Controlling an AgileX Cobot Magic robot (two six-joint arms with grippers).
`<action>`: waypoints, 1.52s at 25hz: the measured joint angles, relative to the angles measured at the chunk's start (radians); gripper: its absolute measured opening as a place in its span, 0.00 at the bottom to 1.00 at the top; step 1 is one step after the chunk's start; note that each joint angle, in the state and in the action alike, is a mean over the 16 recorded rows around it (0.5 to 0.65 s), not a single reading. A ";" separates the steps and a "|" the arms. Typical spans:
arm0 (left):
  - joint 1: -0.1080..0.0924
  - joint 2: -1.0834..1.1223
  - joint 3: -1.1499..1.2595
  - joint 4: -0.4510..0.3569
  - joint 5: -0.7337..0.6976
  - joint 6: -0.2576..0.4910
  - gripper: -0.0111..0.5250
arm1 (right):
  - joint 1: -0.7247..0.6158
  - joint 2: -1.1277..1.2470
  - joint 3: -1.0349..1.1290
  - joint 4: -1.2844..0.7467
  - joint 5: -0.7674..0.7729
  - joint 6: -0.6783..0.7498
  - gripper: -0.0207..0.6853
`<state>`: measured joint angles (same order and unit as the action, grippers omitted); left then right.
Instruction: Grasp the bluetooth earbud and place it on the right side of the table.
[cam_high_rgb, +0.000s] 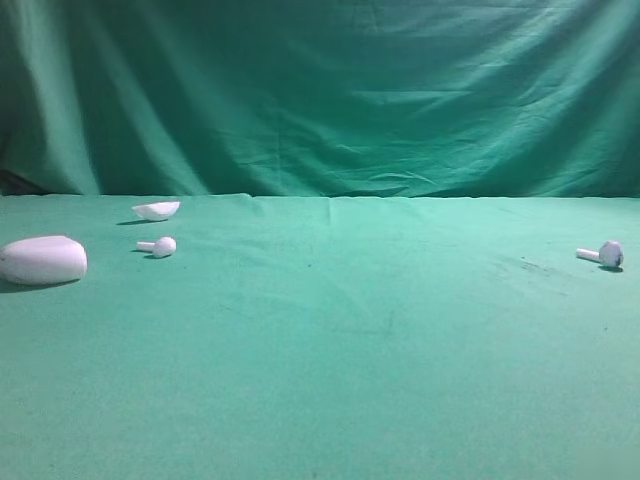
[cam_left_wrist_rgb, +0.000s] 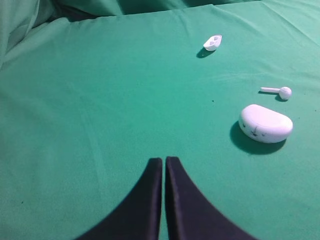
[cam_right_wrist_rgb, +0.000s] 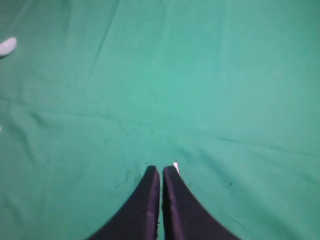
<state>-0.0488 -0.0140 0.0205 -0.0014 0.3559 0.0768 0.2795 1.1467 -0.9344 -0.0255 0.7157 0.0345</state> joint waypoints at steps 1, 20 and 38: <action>0.000 0.000 0.000 0.000 0.000 0.000 0.02 | 0.000 -0.050 0.007 0.005 0.013 0.000 0.14; 0.000 0.000 0.000 0.000 0.000 0.000 0.02 | 0.000 -0.934 0.315 0.066 0.062 -0.004 0.03; 0.000 0.000 0.000 0.000 0.000 0.000 0.02 | -0.033 -1.128 0.458 0.050 -0.078 -0.030 0.03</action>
<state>-0.0488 -0.0140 0.0205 -0.0015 0.3559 0.0768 0.2464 0.0190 -0.4759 0.0250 0.6374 0.0048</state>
